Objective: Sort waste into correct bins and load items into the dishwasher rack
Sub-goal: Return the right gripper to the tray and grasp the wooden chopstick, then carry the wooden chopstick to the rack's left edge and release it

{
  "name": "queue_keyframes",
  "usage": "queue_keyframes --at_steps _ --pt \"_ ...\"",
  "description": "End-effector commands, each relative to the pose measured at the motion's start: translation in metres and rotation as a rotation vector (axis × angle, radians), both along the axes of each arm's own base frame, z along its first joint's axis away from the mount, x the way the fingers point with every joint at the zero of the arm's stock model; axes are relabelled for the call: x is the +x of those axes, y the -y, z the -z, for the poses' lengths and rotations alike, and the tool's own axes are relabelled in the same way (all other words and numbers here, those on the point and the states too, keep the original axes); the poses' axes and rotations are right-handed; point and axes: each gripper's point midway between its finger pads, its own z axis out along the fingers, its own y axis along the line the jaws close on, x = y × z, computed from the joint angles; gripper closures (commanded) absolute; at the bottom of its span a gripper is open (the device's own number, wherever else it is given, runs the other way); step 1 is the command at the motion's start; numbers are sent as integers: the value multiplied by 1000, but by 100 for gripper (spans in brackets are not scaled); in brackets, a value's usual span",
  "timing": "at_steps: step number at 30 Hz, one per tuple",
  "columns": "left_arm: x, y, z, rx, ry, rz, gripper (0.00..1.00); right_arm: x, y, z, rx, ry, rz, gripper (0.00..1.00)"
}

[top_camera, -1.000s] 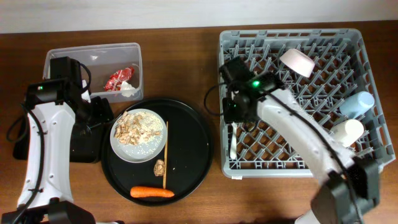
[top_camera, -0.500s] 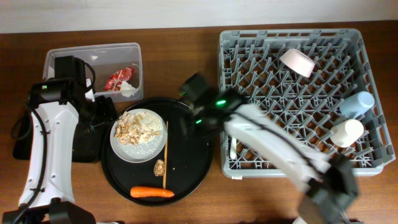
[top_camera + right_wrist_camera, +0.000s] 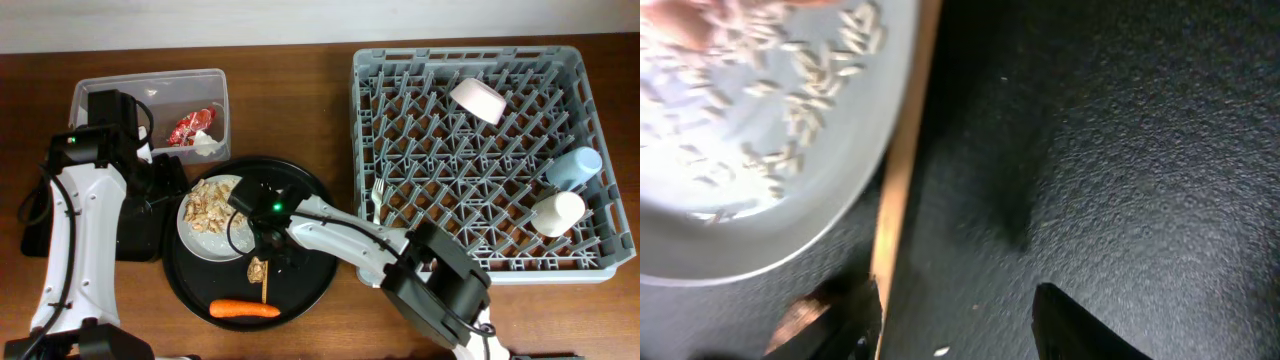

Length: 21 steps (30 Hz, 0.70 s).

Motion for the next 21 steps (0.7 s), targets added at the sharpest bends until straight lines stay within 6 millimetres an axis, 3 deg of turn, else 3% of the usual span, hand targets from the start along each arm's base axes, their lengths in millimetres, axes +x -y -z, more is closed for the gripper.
queue_keyframes --at_steps 1,12,21 --pt "1 1 -1 -8 2 -7 23 0 -1 10 -23 12 30 48" --pt "1 1 -1 -8 2 -7 23 -9 -15 10 3 16 22 48" --pt "0 1 -1 -8 -1 -7 23 -15 -10 31 -43 -13 35 48"
